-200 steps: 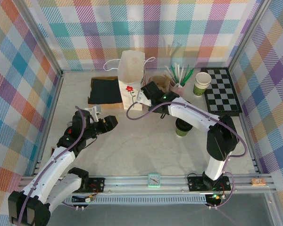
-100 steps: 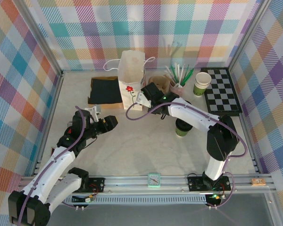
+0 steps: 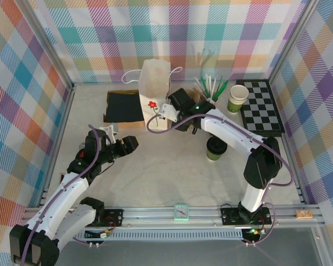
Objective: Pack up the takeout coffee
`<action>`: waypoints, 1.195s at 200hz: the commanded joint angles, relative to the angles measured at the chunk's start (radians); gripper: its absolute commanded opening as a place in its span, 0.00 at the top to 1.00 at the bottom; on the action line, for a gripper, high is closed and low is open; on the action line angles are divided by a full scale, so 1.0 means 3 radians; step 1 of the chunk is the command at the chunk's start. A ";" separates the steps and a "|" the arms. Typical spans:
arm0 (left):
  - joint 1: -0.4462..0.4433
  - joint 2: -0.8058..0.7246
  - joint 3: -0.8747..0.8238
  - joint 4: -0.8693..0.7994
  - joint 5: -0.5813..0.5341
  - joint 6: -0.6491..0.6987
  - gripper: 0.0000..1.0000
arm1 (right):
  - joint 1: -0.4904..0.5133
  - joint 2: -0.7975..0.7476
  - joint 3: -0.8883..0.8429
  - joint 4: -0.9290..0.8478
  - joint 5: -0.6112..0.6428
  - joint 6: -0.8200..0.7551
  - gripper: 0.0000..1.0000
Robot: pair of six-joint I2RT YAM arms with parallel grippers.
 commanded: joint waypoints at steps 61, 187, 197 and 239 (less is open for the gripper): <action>0.0040 -0.0035 0.0150 -0.0060 -0.0012 0.0052 0.34 | -0.0851 0.0155 0.0809 -0.0814 -0.1801 -0.0341 0.35; 0.0040 -0.0021 0.0186 -0.0088 -0.0053 0.0078 0.34 | -0.1000 0.0956 0.1669 -0.1205 -0.1933 -0.0606 0.23; 0.0040 -0.0018 0.0186 -0.0085 -0.0058 0.0082 0.34 | -0.0999 0.0959 0.1659 -0.1166 -0.1930 -0.0594 0.24; 0.0040 0.0008 0.0179 -0.0078 -0.0064 0.0097 0.34 | -0.0999 0.0877 0.1547 -0.1029 -0.1958 -0.0580 0.01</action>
